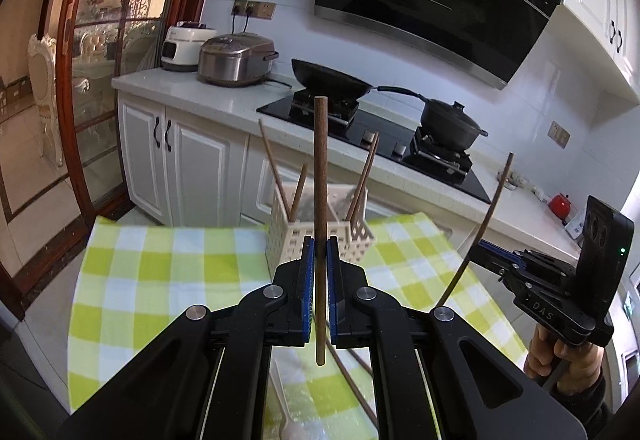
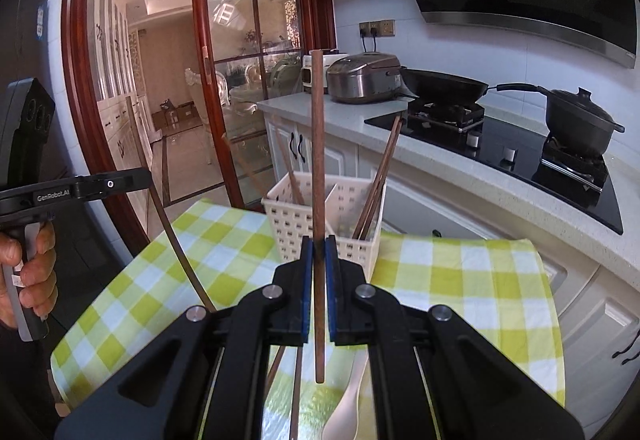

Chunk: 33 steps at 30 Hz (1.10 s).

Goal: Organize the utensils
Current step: 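Raise both held chopsticks upright and carry them over the white basket, then lower the chopsticks into the basket and open both tools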

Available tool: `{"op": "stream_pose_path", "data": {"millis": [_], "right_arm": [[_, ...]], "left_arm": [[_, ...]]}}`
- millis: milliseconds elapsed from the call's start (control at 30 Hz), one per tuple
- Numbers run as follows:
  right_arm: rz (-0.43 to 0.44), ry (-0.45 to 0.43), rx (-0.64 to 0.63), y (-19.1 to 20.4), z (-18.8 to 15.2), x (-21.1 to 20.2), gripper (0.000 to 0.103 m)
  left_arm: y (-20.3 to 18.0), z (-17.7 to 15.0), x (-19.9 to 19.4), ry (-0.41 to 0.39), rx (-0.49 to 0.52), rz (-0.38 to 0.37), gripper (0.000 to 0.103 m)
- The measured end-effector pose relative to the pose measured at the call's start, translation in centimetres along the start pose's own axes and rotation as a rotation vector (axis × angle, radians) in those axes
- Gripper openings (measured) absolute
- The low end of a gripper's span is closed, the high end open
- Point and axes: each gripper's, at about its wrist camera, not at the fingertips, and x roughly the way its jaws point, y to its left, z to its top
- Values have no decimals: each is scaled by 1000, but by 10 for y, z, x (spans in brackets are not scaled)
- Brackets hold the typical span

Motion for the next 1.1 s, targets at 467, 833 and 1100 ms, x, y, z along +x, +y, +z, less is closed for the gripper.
{"op": "stream_pose_path", "data": {"millis": [467, 833, 1100], "right_arm": [[-54, -91, 1, -21, 99, 21, 6], [-66, -79, 16, -35, 120, 74, 6], [-59, -49, 20, -35, 108, 97, 6]], "left_arm": [[-62, 108, 6, -136, 172, 108, 4], [-62, 128, 84, -56, 224, 196, 4], [-60, 110, 115, -12, 265, 235, 4]]}}
